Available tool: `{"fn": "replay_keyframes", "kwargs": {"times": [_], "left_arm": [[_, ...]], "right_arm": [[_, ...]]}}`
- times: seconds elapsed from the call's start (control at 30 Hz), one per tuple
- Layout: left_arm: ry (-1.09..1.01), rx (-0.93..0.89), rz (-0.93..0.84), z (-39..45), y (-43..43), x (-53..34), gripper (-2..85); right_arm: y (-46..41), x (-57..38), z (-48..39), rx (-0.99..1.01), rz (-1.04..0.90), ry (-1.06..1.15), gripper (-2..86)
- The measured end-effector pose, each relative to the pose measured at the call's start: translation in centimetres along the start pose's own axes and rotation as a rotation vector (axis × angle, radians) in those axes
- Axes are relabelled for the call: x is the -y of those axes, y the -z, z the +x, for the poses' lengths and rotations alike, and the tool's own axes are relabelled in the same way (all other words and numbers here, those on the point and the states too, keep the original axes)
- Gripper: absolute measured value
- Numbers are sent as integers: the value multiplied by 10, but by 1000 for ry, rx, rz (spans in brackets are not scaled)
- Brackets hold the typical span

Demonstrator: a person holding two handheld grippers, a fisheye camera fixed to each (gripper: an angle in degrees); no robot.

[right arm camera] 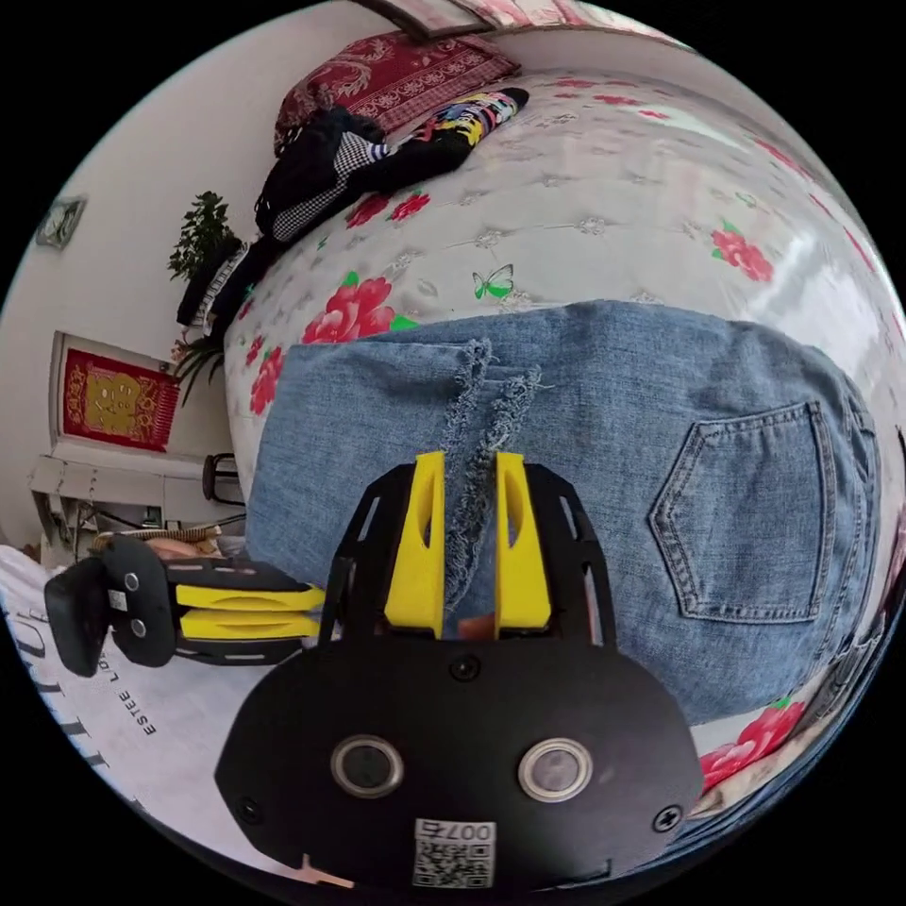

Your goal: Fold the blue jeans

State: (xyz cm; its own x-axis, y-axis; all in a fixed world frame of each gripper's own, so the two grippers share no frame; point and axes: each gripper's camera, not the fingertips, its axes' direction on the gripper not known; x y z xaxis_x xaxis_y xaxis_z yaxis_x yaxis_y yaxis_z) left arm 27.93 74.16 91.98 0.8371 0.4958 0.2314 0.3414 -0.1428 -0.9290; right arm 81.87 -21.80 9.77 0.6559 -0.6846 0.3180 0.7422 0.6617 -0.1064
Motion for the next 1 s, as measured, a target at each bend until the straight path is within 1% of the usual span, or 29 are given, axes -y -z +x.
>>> {"fn": "replay_keyframes", "kwargs": {"times": [0.07,0.1,0.13,0.2,0.27,0.3,0.37,0.4,0.47,0.5,0.53,0.57,0.6,0.63,0.7,0.73,0.77,0.8,0.83,0.9,0.93,1.0], "left_arm": [[-2,2,31,0,10,-6,-5],[-2,0,32,0,10,-6,-5],[1,-6,30,-1,8,-6,-5],[2,-13,16,-2,5,-4,-6],[8,3,33,-3,17,0,-6],[9,9,46,-4,24,1,-6],[9,28,157,-6,56,5,-5],[7,29,185,-6,62,6,-5],[30,3,222,-10,61,21,-2],[26,-17,209,-11,51,27,0],[17,-46,146,-12,21,41,5],[-3,-69,25,-11,-19,54,13],[1,-70,-49,-12,-38,59,15],[10,-76,-126,-13,-60,63,19],[-9,-64,-97,-11,-54,59,24],[-44,-50,-59,-10,-43,51,19],[-68,-52,-26,-11,-34,40,12],[-73,-58,-12,-13,-30,34,7],[-72,-79,9,-18,-23,22,0],[-25,-115,31,-32,-15,2,-6],[15,-150,48,-42,-11,-11,-8],[77,-202,75,-57,-5,-30,-9]], "right_arm": [[-3,2,-11,-63,0,40,42],[-10,5,-12,-81,-30,35,34],[-21,9,-6,-61,-85,17,27],[-23,14,2,-50,-97,-11,17],[-8,20,7,-7,-51,8,6],[10,23,6,14,14,40,4],[43,25,0,-14,123,105,2],[61,26,-1,-42,174,134,2],[74,29,7,-47,197,119,3],[72,31,20,-25,181,77,4],[61,31,37,6,154,14,9],[53,29,47,16,126,-26,11],[38,24,65,26,53,-108,18],[35,19,73,33,41,-140,21],[55,-19,95,58,164,-231,37],[73,-45,107,44,253,-283,45],[81,-58,115,33,298,-316,50],[95,-88,134,10,371,-406,61],[102,-102,145,-1,399,-460,65],[116,-159,195,-1,488,-694,82],[118,-182,218,42,520,-789,90],[114,-204,244,111,530,-877,102]]}}
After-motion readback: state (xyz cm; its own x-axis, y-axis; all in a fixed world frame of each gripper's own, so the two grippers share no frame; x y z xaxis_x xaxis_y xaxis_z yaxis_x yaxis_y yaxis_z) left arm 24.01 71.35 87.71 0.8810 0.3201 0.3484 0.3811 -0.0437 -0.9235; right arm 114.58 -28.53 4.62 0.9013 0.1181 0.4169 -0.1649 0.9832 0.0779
